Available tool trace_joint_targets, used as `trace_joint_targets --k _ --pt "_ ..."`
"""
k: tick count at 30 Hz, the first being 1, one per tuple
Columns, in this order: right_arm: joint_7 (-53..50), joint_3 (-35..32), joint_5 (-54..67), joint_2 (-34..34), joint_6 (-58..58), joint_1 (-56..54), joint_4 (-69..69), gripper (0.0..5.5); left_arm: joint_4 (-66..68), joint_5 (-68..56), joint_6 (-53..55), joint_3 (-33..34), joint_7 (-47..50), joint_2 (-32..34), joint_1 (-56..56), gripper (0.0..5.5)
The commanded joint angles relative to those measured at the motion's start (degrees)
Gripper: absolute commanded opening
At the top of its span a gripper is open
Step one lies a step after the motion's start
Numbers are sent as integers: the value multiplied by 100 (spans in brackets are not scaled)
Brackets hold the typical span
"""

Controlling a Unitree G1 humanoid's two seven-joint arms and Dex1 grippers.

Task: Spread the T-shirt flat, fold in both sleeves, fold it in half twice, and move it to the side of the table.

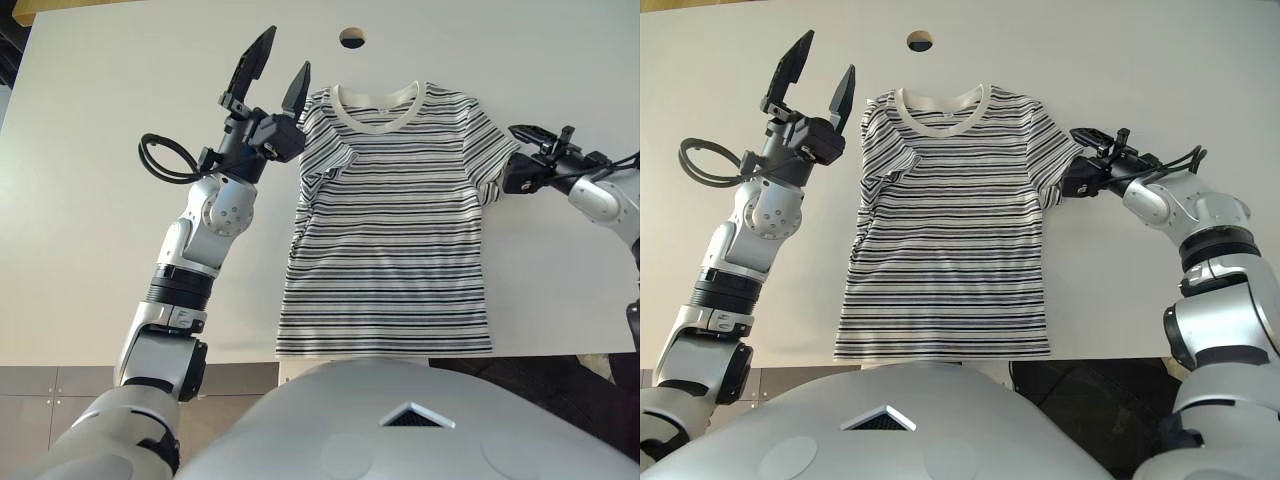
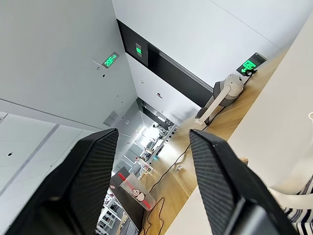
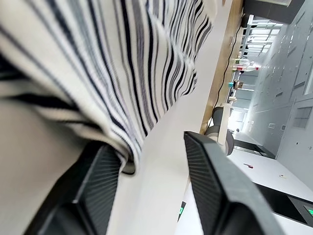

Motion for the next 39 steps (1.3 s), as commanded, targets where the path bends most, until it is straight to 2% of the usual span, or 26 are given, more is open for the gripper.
trace_joint_targets --k 1,4,9,18,24,29,39 --pt "-26 103 -98 105 198 77 243 154 14 63 48 36 -63 -19 11 271" --pt "-79 147 -108 153 252 54 351 89 -6 49 37 32 -73 -28 33 271" --pt "-102 264 -176 205 169 59 360 12 -124 24 38 25 -122 -44 92 271" --pt "-392 240 -61 149 106 115 249 12 -250 26 47 25 -177 -83 200 271" --pt "-716 -503 767 107 -94 319 -254 12 -102 -19 25 119 -78 -98 183 271" --pt "-657 -810 1035 251 -17 399 -707 12 62 41 -7 91 -9 -176 188 271" --pt "-384 -617 761 542 42 606 -1501 12 149 115 -67 -38 -94 -218 187 271"
